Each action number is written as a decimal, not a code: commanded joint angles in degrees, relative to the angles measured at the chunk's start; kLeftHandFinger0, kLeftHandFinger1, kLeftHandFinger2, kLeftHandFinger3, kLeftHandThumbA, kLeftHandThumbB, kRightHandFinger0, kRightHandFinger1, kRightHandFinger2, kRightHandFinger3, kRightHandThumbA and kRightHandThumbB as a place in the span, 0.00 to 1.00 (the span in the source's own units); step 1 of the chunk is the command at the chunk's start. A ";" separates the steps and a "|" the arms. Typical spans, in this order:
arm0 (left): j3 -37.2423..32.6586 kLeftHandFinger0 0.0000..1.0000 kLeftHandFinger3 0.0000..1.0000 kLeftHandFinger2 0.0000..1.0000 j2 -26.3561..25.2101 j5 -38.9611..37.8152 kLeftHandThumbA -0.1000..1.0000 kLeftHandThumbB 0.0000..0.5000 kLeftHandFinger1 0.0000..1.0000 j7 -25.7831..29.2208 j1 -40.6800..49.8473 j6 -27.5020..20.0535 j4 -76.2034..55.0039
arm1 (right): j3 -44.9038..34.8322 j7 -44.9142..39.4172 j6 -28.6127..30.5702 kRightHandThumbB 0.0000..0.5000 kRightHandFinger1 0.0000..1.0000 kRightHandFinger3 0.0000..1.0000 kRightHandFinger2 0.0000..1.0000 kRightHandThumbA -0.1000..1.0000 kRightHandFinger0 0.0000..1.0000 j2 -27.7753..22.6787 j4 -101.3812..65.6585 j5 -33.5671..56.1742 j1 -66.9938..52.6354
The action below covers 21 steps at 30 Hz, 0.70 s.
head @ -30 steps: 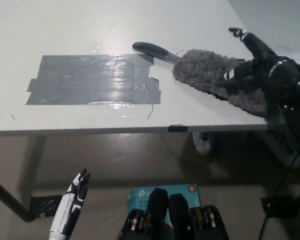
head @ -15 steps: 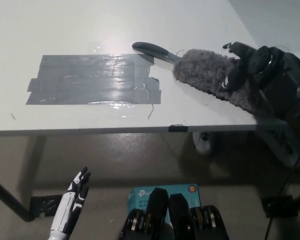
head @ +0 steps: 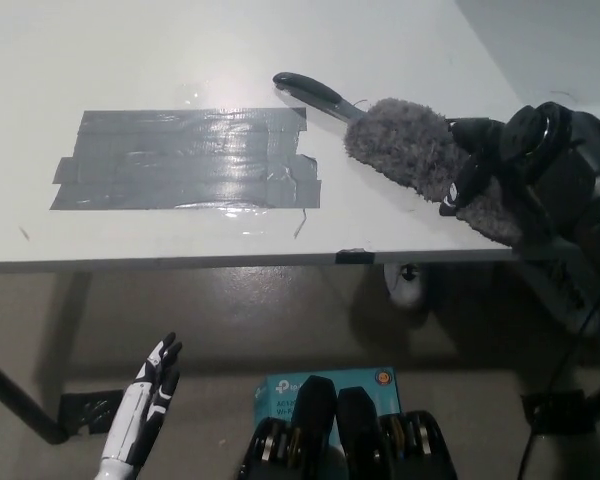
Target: A grey duster is kept infront of the robot in the middle of the table and the robot extends its right arm to grab the duster, picks it up and hands it to a person
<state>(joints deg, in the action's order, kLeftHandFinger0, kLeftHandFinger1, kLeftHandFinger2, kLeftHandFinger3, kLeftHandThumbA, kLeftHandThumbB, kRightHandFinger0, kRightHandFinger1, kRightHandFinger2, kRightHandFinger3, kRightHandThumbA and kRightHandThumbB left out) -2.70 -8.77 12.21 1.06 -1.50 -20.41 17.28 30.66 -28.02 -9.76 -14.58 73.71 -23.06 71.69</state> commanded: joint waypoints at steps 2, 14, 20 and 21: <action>0.54 1.00 1.00 1.00 -0.25 0.67 1.00 0.66 1.00 1.61 -1.30 -2.01 -1.38 | 2.29 -5.04 3.22 0.93 1.00 1.00 1.00 1.00 1.00 -0.55 2.10 -2.78 2.81; 0.81 1.00 1.00 1.00 -0.46 0.57 1.00 0.66 1.00 1.51 -2.04 -2.20 -1.28 | 0.84 13.59 -0.37 0.49 1.00 0.81 1.00 0.02 1.00 -0.78 3.34 -4.37 -2.61; 0.73 1.00 1.00 1.00 -0.21 0.95 1.00 0.66 1.00 1.45 -1.64 -1.07 -2.10 | -3.05 18.59 1.93 0.48 1.00 0.69 1.00 0.05 1.00 -0.41 2.11 -1.69 -3.74; 0.68 1.00 1.00 1.00 -0.23 1.07 1.00 0.65 1.00 1.47 -1.79 -1.20 -2.00 | -3.65 19.14 2.06 0.50 1.00 0.69 1.00 0.07 1.00 -0.23 1.99 -1.46 -3.69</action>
<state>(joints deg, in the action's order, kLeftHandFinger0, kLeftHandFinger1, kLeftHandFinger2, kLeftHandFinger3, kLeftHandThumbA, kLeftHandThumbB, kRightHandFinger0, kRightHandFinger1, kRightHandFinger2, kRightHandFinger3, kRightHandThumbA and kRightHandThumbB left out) -2.49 -8.80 12.77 1.06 -3.00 -20.41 16.78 28.96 -13.45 -8.02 -14.37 75.28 -25.43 69.19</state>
